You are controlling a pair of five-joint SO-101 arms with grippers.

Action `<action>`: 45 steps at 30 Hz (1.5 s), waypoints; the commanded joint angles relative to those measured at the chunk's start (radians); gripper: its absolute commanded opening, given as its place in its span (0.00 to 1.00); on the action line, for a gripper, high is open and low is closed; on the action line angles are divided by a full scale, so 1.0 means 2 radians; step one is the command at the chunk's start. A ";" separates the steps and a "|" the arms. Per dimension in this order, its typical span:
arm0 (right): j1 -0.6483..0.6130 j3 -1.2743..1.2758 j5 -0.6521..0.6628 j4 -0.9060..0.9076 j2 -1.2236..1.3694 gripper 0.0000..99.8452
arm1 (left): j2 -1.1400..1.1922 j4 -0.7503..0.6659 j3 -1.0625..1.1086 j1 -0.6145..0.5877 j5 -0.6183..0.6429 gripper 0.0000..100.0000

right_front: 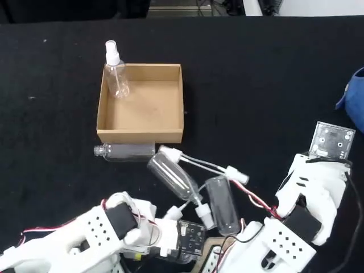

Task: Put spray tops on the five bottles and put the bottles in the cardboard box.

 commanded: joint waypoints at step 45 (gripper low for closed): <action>-0.470 0.038 -0.119 -0.081 0.010 0.13 | 0.351 -0.003 -0.359 -1.009 -0.299 0.03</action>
